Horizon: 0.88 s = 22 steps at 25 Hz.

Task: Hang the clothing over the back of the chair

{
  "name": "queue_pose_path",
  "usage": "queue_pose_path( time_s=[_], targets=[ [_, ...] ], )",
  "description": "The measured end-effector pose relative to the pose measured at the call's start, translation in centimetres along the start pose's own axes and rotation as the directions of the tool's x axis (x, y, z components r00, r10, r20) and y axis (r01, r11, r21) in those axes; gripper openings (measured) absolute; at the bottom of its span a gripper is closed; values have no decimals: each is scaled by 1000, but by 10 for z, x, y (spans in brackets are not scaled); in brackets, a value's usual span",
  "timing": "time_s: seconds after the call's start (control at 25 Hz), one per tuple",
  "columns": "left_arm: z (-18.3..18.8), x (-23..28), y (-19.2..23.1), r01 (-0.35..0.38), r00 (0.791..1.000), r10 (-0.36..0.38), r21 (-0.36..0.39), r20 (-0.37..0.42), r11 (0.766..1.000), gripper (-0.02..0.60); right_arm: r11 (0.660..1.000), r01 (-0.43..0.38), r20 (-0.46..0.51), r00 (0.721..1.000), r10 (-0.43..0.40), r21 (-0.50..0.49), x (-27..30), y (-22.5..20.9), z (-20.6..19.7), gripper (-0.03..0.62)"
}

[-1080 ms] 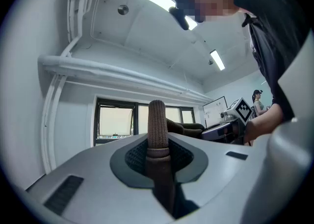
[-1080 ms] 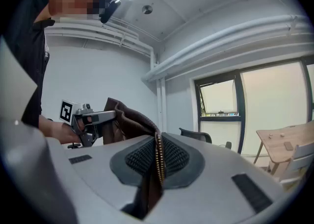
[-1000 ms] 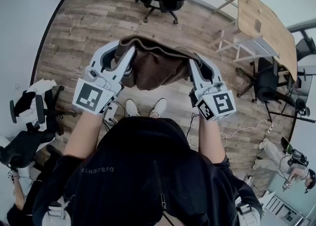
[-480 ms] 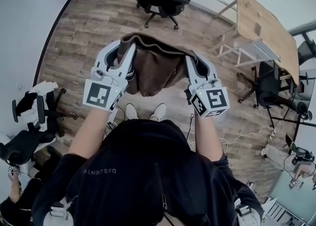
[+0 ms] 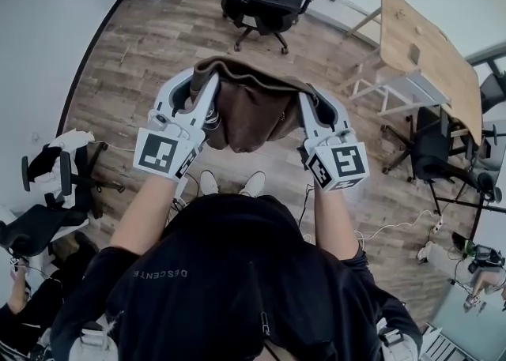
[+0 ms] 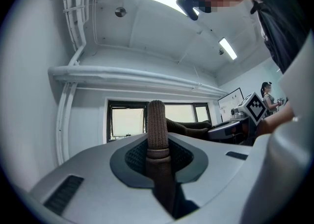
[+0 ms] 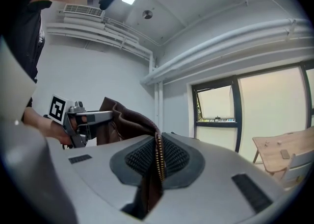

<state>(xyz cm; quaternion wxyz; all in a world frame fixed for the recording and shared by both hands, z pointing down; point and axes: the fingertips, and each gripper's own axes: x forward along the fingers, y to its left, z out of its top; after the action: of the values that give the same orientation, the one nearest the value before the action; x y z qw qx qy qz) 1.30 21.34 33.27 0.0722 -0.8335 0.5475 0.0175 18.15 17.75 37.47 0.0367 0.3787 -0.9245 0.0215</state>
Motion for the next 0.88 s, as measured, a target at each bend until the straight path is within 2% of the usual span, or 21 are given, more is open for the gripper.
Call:
queue_pose_path(
  time_s=[0.36, 0.6, 0.88],
  targets=[
    [5, 21, -15, -26, 1000, 26, 44, -12, 999, 67, 999, -37, 12, 999, 37, -9, -3, -26, 4, 44],
    [5, 31, -21, -57, 998, 58, 41, -24, 998, 67, 996, -83, 7, 997, 83, -16, 0, -40, 6, 45],
    [1, 43, -9, -77, 996, 78, 34, -39, 996, 69, 993, -120, 0, 993, 120, -12, 16, -48, 10, 44]
  ],
)
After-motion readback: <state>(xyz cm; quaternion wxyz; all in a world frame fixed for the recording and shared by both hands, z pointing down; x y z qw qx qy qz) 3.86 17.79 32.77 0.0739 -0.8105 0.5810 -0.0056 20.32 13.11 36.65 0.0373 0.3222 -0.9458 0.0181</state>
